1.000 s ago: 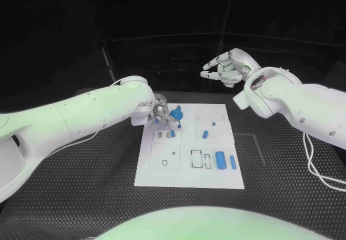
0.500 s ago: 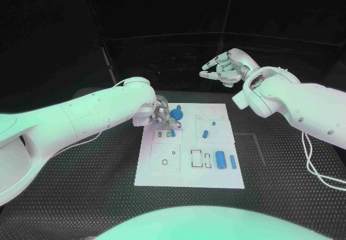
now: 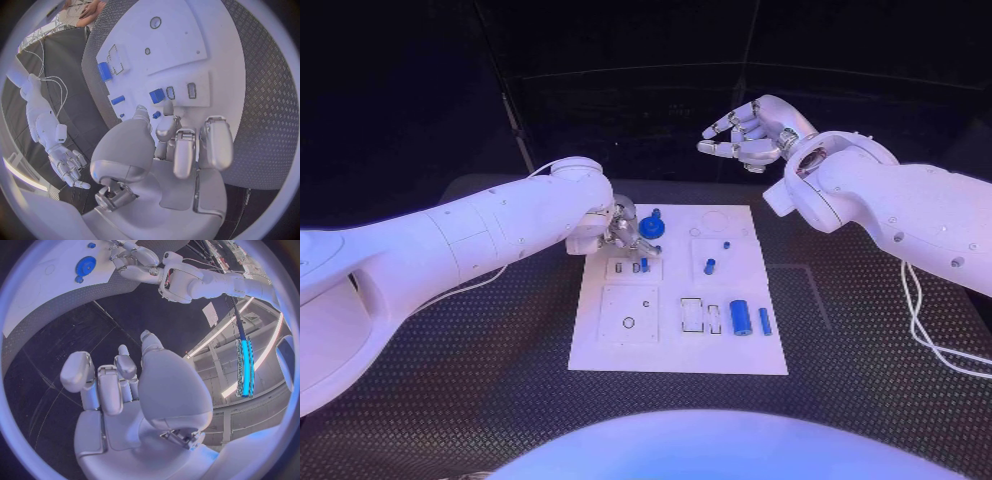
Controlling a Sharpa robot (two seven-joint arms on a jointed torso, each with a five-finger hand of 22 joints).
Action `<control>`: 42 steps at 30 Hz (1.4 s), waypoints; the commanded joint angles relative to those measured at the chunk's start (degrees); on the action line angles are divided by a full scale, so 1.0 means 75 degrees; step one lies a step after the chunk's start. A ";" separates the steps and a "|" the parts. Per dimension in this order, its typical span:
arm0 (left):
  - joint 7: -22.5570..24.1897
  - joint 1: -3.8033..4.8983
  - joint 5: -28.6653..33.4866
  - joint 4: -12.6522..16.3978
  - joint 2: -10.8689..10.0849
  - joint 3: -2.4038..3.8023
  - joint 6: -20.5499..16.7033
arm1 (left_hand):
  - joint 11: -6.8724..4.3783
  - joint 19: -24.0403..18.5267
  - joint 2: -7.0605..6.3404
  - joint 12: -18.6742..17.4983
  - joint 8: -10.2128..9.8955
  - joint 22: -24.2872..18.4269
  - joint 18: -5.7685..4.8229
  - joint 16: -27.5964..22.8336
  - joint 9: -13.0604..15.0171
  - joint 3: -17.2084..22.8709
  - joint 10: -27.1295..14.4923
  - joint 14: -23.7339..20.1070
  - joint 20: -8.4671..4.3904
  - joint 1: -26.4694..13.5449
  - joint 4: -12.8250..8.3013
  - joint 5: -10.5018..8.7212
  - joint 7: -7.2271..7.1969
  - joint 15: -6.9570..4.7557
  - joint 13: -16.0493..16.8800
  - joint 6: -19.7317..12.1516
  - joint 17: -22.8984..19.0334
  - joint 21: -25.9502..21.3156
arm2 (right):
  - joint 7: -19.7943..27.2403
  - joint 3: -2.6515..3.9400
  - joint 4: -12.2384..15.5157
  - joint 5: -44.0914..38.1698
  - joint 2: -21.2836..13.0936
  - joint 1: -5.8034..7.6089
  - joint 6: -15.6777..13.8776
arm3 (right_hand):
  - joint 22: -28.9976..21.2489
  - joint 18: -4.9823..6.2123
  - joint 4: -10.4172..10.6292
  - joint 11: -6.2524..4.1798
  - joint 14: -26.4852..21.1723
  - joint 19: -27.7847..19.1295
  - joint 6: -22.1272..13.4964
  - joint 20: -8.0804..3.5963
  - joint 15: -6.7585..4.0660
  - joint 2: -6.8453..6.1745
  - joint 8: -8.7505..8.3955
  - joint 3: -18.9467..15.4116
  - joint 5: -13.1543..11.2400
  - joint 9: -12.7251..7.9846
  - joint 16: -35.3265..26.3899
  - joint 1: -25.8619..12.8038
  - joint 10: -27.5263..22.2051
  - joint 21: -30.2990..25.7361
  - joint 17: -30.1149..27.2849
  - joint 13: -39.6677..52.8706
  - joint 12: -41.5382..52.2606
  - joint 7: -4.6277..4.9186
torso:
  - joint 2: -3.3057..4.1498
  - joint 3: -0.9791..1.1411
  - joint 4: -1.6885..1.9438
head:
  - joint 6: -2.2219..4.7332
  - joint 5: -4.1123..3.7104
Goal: Assemble the parts on the task board
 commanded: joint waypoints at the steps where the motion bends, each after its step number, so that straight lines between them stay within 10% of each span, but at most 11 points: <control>1: -0.0081 -0.0003 -0.0035 -0.0034 0.0024 0.0001 0.0288 | -0.0024 0.0020 0.0022 0.0028 -0.0037 0.0014 -0.0105 0.0023 0.0019 0.0040 -0.0024 0.0792 0.0035 0.0112 -0.0028 -0.0033 -0.0037 0.0030 0.0002 0.0004 0.2011 0.0026 | 0.0023 0.0007 -0.0001 -0.0023 0.0012 0.0017 0.0045 | -0.0002 0.0053 0.0002 0.0000 0.0481 -0.0010 -0.0015 -0.0015 -0.0070 0.0066 0.0043 -0.0056 0.0064 -0.0007 -0.0019 0.0011 -0.0028 -0.0036 0.0714 0.0004 0.0009 -0.0011 | 0.0000 -0.0001 0.0000 | -0.0013 -0.0005; 42: -0.0079 -0.0085 -0.0042 -0.0158 0.0222 -0.0009 0.0233 | -0.0031 -0.0006 0.0245 -0.0013 -0.0074 0.0040 -0.0101 0.0023 0.0155 0.0556 -0.0055 0.0792 0.0033 0.0818 -0.0164 -0.0030 -0.0044 0.0025 -0.0017 -0.0002 0.2011 0.0017 | 0.0019 0.0003 -0.0170 -0.0023 0.0149 0.0015 0.0117 | -0.0017 0.0054 0.0024 -0.0005 0.0483 -0.0005 -0.0016 -0.0022 -0.0076 0.0120 0.0060 -0.0078 0.0164 -0.0008 -0.0027 0.0045 -0.0027 -0.0050 0.0708 -0.0006 0.0007 -0.0015 | 0.0005 0.0009 0.0011 | -0.0070 -0.0022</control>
